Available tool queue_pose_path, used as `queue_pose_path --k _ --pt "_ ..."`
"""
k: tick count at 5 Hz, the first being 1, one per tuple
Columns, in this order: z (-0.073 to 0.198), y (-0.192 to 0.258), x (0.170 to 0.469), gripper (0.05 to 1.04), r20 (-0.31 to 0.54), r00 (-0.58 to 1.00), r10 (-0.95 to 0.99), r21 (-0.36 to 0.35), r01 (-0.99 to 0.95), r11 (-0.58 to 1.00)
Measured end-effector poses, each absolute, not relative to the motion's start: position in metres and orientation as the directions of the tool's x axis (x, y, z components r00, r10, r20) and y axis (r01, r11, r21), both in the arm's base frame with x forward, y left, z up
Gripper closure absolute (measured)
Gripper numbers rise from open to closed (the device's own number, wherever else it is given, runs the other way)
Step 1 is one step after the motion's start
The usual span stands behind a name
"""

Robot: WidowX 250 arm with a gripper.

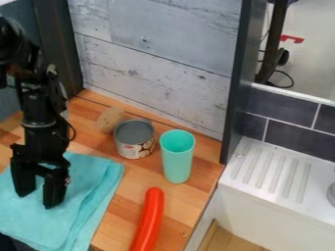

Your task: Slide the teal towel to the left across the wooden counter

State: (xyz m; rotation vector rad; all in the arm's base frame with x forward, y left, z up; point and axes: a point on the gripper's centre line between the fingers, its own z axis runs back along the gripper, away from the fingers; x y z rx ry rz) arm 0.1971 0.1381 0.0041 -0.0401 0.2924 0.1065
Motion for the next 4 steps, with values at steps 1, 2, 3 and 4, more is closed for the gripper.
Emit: queue_pose_path --k 1,2,3,4 --pt "0.004 0.167 0.196 0.083 -0.282 0.938 0.201 0.007 -0.208 0.978" --pt "0.006 0.211 0.206 0.083 -0.278 0.915 0.293 0.030 -0.296 0.955" --pt "0.013 0.252 0.222 0.083 -0.210 0.916 0.343 0.045 -0.341 0.939" --pt "0.014 0.259 0.243 0.083 -0.129 0.938 0.321 -0.006 -0.325 0.946"
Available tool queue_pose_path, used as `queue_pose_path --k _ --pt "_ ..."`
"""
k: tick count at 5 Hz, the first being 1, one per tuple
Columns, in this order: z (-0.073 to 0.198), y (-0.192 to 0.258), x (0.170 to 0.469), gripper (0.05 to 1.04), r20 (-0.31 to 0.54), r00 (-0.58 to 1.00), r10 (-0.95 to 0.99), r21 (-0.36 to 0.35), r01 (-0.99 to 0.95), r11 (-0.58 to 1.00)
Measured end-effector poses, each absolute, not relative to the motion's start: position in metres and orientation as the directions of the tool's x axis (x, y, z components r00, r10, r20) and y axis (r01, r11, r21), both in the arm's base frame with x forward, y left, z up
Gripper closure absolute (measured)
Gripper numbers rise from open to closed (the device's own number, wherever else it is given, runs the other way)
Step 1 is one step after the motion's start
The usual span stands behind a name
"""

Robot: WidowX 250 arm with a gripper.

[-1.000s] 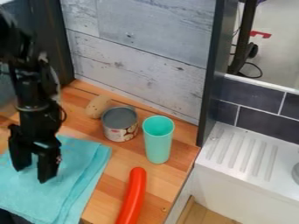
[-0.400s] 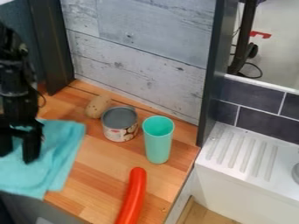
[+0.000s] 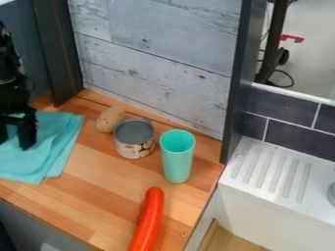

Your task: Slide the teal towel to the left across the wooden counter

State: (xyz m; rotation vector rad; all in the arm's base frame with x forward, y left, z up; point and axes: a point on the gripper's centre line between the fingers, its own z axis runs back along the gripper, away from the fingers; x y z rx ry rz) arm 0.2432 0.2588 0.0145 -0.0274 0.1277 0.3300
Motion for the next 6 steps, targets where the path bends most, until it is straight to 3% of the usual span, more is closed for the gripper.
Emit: queue_pose_path --k 2,3,5,6 --pt "0.014 0.236 0.242 0.083 -0.127 0.948 0.292 -0.056 -0.301 0.952" --pt "0.036 0.232 0.238 0.083 -0.085 0.956 0.283 -0.040 -0.287 0.957" --pt "0.094 0.197 0.188 0.083 -0.034 0.973 0.228 0.052 -0.226 0.973" --pt "0.101 0.166 0.153 0.083 -0.066 0.983 0.170 0.057 -0.166 0.985"
